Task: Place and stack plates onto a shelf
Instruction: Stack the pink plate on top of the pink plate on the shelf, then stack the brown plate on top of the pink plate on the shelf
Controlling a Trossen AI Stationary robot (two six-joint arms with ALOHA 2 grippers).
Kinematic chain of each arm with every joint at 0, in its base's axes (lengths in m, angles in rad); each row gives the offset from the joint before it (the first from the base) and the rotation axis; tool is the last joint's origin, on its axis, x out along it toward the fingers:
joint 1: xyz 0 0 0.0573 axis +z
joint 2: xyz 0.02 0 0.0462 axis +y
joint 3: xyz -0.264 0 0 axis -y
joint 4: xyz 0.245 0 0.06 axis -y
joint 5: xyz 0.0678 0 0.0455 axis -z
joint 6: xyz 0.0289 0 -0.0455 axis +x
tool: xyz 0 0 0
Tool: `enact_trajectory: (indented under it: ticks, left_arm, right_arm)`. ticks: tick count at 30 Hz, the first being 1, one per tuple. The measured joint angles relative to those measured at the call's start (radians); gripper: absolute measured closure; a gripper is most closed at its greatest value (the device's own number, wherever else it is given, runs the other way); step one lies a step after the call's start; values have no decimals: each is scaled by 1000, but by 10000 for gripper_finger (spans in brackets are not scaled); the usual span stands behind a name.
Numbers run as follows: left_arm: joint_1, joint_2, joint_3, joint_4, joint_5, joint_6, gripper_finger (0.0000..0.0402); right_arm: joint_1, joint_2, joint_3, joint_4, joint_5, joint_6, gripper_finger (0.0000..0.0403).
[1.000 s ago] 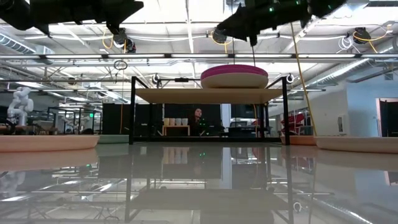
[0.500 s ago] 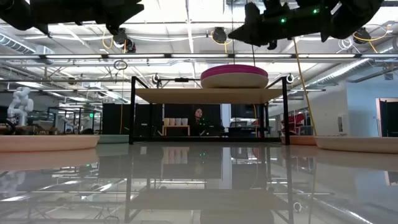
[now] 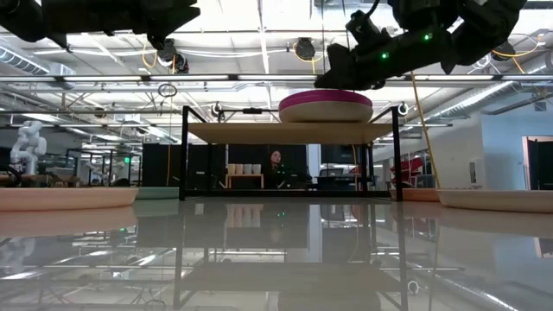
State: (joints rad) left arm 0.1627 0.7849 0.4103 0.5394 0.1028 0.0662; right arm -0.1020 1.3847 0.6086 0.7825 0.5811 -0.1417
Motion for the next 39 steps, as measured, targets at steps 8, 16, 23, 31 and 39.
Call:
enact_trajectory:
  ticks: [8, 16, 23, 31, 39]
  left_arm:
    - [0, 0, 0, -6, 0, 0, 243]
    - [0, 0, 0, -6, -1, 0, 243]
    - [0, 0, 0, -6, -1, -2, 243]
    - [0, 0, 0, -82, -1, -49, 243]
    - [-76, 13, 233, -612, -37, -97, 243]
  right_arm:
    - [-18, -1, 0, -40, 2, 3, 369]
    - [-28, -9, 0, 6, -2, 8, 369]
    - [4, -32, 1, 164, -88, -56, 369]
    - [31, -81, 1, 151, -82, -111, 369]
    - [75, -347, 1, -36, -36, -156, 369]
